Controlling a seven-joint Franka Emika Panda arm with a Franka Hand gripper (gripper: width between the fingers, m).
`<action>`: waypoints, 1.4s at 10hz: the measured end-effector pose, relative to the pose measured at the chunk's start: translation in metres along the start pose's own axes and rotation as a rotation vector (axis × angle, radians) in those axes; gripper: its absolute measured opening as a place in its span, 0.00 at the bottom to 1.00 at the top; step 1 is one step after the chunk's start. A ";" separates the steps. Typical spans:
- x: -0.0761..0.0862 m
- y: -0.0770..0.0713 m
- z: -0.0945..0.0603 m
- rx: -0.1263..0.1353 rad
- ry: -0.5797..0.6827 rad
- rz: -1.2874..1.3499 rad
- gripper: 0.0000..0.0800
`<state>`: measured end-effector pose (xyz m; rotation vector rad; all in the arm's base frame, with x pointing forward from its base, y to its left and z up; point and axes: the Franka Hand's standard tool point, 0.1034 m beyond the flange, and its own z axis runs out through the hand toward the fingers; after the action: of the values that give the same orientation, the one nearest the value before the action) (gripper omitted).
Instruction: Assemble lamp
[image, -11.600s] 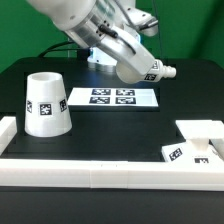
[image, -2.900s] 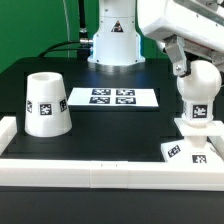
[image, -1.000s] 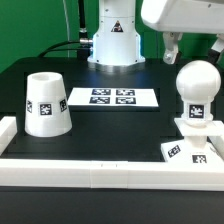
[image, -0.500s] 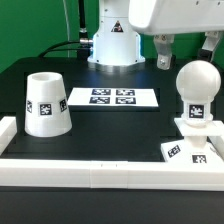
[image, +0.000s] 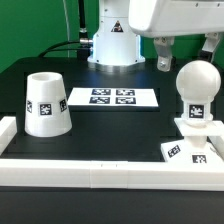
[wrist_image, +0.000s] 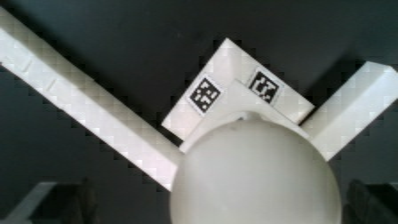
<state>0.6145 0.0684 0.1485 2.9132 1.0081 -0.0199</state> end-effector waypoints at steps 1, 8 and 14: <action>0.005 -0.002 0.001 -0.001 0.004 0.001 0.87; 0.013 -0.005 0.024 -0.026 0.029 0.003 0.84; 0.013 -0.004 0.024 -0.022 0.032 0.141 0.72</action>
Offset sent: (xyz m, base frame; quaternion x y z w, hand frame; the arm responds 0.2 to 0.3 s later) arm 0.0049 0.0132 -0.0184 0.0187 0.0543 -0.0143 0.9982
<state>0.6224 0.0779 0.1243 2.9657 0.7995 0.0434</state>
